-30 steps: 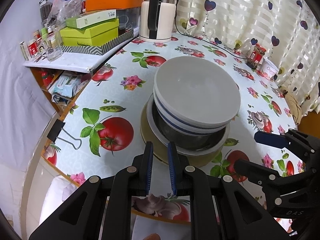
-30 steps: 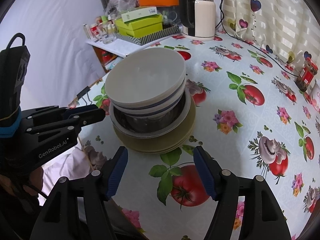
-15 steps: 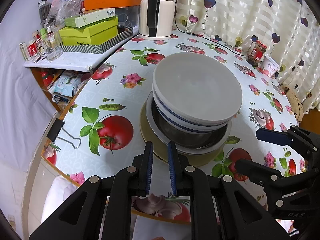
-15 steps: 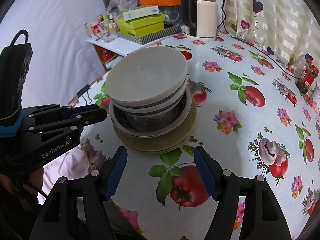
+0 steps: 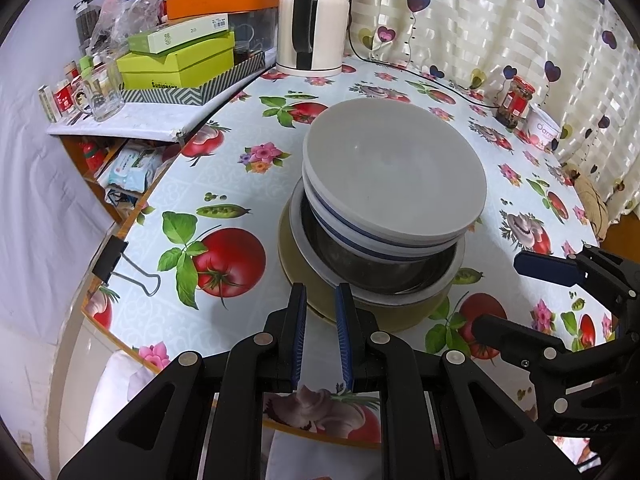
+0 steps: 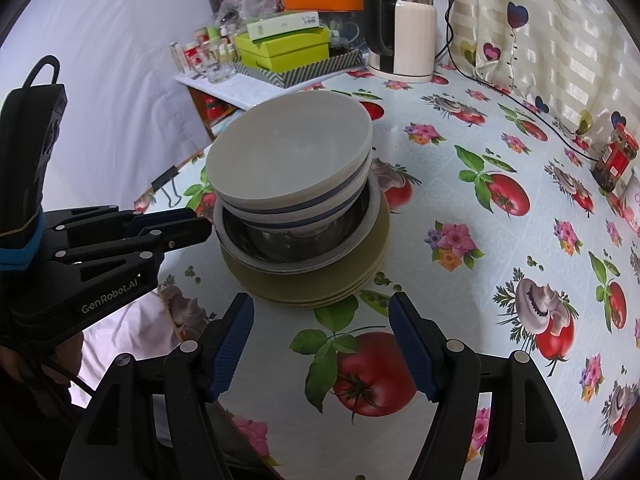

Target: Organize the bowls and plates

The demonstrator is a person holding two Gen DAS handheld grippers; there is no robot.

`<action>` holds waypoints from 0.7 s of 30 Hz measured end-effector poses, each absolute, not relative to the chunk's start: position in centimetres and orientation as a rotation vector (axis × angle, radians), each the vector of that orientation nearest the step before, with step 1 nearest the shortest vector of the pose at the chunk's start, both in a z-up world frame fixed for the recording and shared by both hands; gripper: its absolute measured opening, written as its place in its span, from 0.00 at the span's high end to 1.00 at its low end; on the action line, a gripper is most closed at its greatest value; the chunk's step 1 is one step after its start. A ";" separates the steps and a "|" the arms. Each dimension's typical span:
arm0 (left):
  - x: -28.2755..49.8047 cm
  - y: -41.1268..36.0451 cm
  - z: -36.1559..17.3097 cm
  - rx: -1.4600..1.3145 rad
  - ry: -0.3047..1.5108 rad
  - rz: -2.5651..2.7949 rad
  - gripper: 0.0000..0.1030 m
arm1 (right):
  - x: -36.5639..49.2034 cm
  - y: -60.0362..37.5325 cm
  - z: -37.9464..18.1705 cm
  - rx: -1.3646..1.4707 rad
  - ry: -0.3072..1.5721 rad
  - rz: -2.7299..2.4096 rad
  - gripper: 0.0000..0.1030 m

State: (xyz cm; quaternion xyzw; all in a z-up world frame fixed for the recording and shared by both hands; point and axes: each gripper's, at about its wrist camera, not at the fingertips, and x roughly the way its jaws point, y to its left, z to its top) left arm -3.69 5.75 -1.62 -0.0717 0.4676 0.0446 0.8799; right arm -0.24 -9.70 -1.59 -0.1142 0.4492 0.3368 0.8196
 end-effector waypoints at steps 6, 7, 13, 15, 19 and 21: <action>-3.6 5.7 -1.7 -0.149 0.977 0.093 0.85 | -0.2 -9.7 -1.6 -0.247 0.956 0.719 0.31; -3.6 5.7 -1.7 -0.147 0.978 0.093 0.85 | -0.2 -9.7 -1.6 -0.246 0.956 0.719 0.31; -3.6 5.6 -1.8 -0.144 0.983 0.093 0.85 | -0.2 -9.6 -1.6 -0.248 0.956 0.719 0.31; -3.6 5.6 -1.8 -0.143 0.984 0.093 0.85 | -0.2 -9.6 -1.6 -0.252 0.954 0.721 0.30; -3.5 5.5 -1.8 -0.140 0.987 0.092 0.85 | -0.2 -9.6 -1.9 -0.261 0.950 0.728 0.30; -3.5 5.5 -1.8 -0.137 0.989 0.093 0.85 | -0.2 -9.6 -1.9 -0.266 0.947 0.731 0.30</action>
